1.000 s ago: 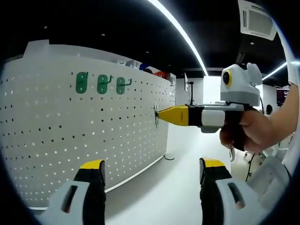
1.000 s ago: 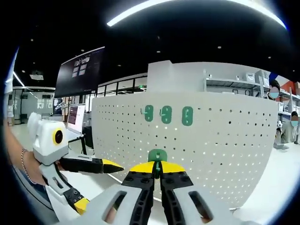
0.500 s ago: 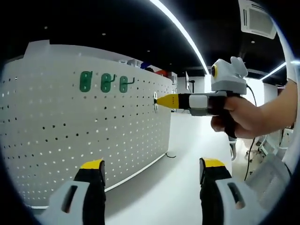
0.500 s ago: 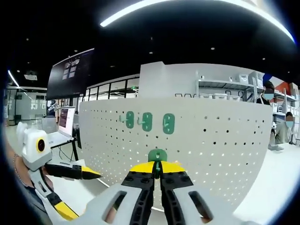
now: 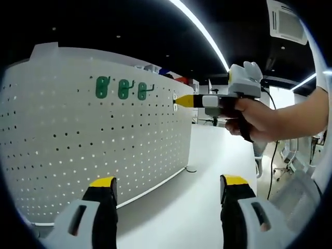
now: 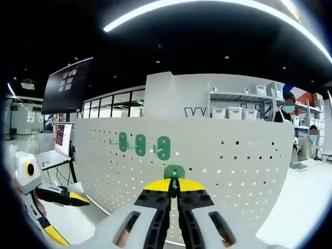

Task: Insert the hook assembly into the mounting plate slot until the hook locks in place.

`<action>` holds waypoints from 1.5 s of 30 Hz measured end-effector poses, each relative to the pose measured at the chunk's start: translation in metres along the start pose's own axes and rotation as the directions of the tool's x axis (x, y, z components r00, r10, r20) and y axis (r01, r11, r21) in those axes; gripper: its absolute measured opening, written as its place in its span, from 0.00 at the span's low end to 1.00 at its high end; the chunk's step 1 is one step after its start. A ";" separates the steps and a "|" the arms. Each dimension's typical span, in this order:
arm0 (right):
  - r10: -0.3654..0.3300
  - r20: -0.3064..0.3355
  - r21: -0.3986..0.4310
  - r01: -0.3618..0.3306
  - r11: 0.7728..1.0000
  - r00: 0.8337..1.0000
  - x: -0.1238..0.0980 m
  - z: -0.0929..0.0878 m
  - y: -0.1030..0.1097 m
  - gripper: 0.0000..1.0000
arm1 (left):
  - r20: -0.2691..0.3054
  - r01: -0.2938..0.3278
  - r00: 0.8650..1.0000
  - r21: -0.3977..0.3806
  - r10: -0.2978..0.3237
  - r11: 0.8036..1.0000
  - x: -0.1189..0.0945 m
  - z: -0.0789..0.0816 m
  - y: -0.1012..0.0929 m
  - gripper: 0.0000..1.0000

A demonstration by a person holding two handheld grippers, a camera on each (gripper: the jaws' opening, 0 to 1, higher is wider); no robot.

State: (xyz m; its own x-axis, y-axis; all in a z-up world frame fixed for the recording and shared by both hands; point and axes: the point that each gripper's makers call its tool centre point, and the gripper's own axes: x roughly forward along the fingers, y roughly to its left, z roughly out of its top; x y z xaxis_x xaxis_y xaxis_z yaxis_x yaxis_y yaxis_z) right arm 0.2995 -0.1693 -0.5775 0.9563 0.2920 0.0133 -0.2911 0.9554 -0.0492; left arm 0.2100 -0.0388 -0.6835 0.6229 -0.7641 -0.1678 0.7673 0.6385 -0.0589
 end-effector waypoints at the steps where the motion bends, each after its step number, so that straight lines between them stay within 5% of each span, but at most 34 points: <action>1: -0.004 0.002 0.001 0.004 1.000 1.000 0.001 0.001 -0.002 0.01 | 0.000 -0.001 1.000 0.000 0.001 1.000 -0.001 0.000 0.000 0.83; 45: -0.064 0.099 -0.068 0.071 0.995 0.993 0.044 0.031 -0.024 0.01 | -0.019 -0.108 0.994 -0.059 0.107 0.992 -0.046 -0.026 0.016 0.82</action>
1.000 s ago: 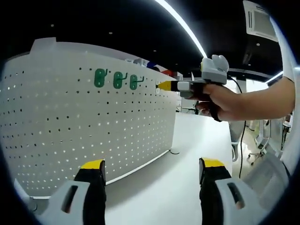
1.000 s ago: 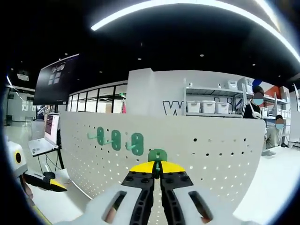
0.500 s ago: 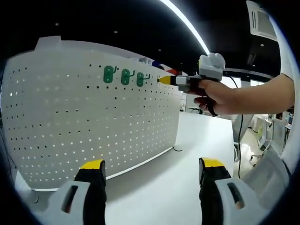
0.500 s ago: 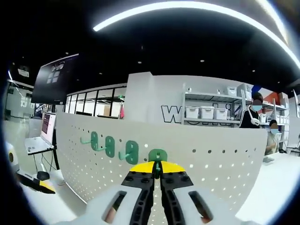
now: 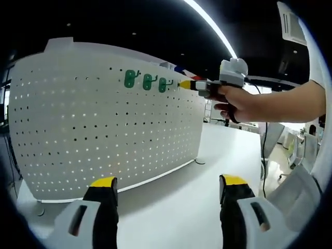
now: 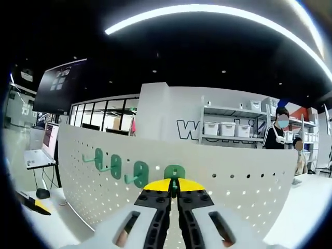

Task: Insert the hook assembly into the mounting plate slot until the hook locks in place.

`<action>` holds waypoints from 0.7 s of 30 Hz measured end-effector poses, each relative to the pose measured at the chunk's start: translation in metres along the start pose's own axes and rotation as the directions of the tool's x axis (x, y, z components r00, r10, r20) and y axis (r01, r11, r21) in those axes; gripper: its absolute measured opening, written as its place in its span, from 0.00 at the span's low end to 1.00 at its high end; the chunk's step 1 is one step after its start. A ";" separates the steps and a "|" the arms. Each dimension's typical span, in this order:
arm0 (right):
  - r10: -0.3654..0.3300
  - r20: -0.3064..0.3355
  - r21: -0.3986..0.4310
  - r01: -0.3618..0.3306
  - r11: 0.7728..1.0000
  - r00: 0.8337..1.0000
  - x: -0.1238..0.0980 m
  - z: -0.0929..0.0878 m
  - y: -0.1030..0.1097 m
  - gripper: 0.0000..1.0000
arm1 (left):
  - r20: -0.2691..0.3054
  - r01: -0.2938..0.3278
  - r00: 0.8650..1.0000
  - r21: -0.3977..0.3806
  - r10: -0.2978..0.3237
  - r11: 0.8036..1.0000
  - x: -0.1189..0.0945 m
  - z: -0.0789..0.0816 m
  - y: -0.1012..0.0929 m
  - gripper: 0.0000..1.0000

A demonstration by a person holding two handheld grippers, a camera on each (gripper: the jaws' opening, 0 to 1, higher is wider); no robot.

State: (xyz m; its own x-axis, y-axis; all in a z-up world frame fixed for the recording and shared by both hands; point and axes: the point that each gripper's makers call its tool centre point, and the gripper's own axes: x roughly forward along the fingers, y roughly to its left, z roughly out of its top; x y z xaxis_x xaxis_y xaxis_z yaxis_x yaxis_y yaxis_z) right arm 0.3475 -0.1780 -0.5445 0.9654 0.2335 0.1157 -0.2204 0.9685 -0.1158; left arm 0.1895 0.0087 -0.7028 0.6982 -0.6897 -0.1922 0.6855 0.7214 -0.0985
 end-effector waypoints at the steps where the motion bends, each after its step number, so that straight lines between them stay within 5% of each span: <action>1: 0.001 0.001 -0.001 -0.001 1.000 1.000 0.001 0.000 0.000 0.01 | 0.000 0.000 1.000 0.001 0.000 1.000 0.000 0.000 0.000 0.82; 21: -0.005 -0.014 0.001 0.005 1.000 1.000 0.012 -0.007 0.000 0.01 | -0.011 -0.015 1.000 -0.020 0.015 1.000 -0.002 -0.005 0.008 0.81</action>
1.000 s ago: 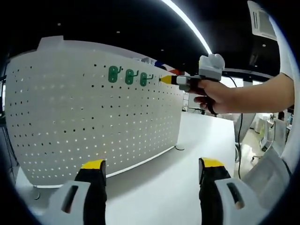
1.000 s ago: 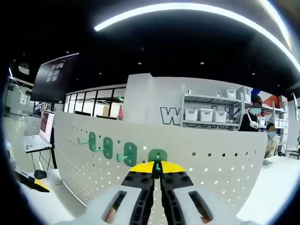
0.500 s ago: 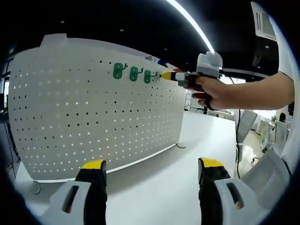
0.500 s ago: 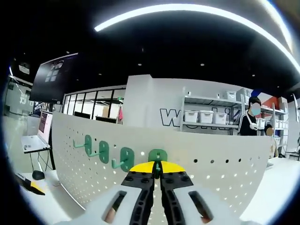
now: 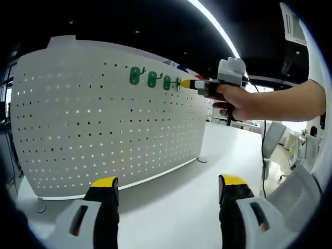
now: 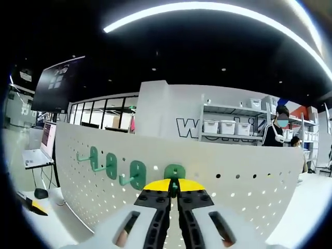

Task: Insert the hook assembly into the mounting plate slot until the hook locks in place.

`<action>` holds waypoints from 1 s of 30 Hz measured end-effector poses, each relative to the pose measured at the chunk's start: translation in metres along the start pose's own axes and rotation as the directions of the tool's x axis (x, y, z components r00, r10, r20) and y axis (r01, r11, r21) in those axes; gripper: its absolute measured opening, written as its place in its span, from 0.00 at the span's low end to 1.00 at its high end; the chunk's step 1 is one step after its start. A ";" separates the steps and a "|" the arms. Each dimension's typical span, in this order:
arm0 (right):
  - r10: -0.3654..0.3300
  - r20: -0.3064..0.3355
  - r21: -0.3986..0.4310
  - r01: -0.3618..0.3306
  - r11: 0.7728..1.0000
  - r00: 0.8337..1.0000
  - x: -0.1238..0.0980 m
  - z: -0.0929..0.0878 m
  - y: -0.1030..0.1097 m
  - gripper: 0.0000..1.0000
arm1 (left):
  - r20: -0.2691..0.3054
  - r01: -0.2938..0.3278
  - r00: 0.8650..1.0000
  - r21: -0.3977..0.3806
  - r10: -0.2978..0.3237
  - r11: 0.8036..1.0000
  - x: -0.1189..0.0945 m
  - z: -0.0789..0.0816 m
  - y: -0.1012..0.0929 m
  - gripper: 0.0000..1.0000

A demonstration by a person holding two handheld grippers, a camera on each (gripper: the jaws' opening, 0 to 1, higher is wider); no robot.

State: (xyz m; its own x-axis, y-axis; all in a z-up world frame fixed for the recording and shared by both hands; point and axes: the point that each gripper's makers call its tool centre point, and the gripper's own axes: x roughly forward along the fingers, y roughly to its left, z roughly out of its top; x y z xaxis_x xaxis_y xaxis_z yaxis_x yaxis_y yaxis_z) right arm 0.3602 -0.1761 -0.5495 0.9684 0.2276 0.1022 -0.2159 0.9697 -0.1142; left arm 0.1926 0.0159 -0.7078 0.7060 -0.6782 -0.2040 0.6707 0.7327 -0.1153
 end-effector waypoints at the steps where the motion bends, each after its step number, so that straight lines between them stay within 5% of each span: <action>1: -0.002 -0.002 0.004 0.002 1.000 1.000 0.000 -0.001 0.000 0.01 | -0.001 -0.001 1.000 -0.002 0.001 1.000 0.000 -0.001 0.000 0.81; 10: -0.040 0.005 -0.020 0.040 0.999 0.999 0.001 -0.002 0.001 0.01 | -0.006 -0.006 1.000 -0.009 0.006 1.000 -0.003 -0.004 0.002 0.80; 20: -0.155 0.018 -0.010 0.156 0.988 0.988 0.004 -0.005 0.001 0.02 | 0.000 -0.011 1.000 -0.024 0.011 1.000 -0.005 -0.003 0.003 0.79; 30: -0.159 0.023 -0.028 0.160 0.987 0.987 0.003 -0.005 0.000 0.02 | 0.005 -0.013 1.000 -0.020 0.013 1.000 -0.006 -0.003 0.004 0.79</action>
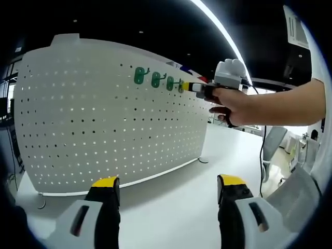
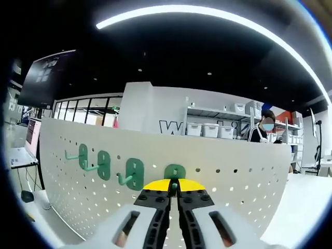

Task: Insert the hook assembly into the mounting plate slot until the hook locks in place.

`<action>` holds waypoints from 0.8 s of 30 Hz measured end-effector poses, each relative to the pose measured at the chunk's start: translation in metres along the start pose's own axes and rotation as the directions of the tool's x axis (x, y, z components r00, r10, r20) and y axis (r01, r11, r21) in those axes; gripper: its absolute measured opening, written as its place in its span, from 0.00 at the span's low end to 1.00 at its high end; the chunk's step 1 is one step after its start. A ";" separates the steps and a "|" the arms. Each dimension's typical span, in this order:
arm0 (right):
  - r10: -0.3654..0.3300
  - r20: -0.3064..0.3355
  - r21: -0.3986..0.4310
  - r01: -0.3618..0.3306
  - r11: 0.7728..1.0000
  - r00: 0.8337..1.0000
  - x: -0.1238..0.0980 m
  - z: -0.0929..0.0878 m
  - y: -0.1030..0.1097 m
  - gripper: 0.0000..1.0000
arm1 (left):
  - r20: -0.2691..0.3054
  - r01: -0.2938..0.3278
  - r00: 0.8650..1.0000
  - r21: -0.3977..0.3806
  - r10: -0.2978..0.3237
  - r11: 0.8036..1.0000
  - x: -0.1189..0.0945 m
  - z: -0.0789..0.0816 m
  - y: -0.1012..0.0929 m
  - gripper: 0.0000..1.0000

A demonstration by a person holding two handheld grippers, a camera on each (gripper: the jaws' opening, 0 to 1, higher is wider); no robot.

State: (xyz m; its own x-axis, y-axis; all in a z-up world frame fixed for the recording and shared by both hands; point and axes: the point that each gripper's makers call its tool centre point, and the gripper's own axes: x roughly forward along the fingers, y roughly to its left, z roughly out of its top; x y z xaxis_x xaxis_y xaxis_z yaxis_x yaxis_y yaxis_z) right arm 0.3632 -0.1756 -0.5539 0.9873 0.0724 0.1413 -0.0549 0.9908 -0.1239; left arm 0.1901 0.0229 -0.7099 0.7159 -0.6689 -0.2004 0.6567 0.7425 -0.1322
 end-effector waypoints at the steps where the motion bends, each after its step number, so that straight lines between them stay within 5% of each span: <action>1: 0.001 -0.001 0.000 -0.001 1.000 1.000 0.000 0.000 0.000 0.02 | 0.002 0.001 1.000 0.002 -0.001 1.000 0.000 0.001 0.000 0.79; 15: 0.064 -0.014 -0.022 -0.064 0.998 0.998 -0.003 0.000 0.001 0.04 | 0.003 -0.022 1.000 0.025 0.022 0.999 -0.006 0.003 0.008 0.80; 24: 0.122 0.004 -0.013 -0.122 0.992 0.992 -0.014 0.000 0.006 0.21 | -0.001 -0.026 1.000 0.036 0.026 0.999 -0.006 0.003 0.010 0.81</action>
State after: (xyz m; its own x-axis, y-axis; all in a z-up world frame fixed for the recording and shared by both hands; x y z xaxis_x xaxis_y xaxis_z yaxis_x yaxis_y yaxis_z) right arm 0.3487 -0.1702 -0.5562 0.9726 0.1934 0.1290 -0.1731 0.9729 -0.1530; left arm 0.1928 0.0342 -0.7075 0.7322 -0.6495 -0.2048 0.6462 0.7576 -0.0921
